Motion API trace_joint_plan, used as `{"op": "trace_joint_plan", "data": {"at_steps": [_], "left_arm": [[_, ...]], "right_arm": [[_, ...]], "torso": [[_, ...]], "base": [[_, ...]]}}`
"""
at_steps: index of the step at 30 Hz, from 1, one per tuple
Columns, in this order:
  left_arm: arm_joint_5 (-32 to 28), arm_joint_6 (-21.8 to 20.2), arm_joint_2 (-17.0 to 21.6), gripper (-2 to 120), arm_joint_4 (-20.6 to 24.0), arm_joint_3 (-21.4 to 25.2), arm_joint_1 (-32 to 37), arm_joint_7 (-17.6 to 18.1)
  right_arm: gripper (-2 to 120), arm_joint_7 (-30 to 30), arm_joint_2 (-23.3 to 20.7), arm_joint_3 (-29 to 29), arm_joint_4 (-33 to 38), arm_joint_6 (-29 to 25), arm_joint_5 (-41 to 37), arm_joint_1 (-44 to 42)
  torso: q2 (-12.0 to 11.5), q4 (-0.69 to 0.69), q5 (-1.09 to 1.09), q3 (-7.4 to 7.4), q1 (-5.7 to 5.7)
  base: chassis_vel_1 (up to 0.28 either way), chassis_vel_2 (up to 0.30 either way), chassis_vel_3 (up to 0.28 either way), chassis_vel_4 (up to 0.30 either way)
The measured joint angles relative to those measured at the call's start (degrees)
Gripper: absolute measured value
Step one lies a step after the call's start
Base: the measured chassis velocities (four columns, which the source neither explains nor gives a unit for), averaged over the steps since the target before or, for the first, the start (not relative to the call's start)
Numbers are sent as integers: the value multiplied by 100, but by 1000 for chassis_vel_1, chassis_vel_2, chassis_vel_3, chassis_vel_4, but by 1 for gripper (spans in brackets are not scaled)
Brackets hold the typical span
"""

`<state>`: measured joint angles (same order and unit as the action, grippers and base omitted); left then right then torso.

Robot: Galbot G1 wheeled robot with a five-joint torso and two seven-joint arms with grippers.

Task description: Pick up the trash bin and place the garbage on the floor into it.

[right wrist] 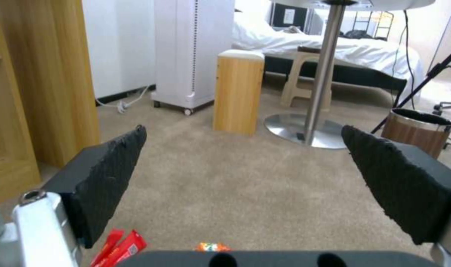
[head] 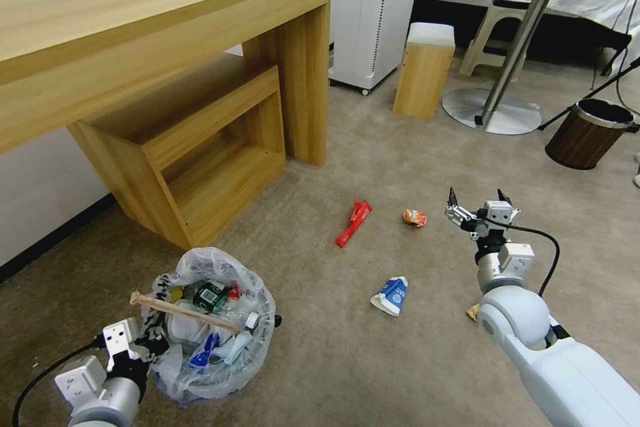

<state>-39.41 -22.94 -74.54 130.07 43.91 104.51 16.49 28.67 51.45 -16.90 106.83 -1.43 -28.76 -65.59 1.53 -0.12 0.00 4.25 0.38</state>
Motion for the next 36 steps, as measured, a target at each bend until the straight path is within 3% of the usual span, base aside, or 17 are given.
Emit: {"op": "trace_joint_plan", "data": {"at_steps": [36], "left_arm": [[74, 87, -4, 0, 117, -1, 196, -28]], "right_arm": [[99, -139, 57, -296, 262, -55, -78, -595]], "torso": [[0, 0, 0, -1, -1]], "base": [[-13, -8, -6, -15]]}}
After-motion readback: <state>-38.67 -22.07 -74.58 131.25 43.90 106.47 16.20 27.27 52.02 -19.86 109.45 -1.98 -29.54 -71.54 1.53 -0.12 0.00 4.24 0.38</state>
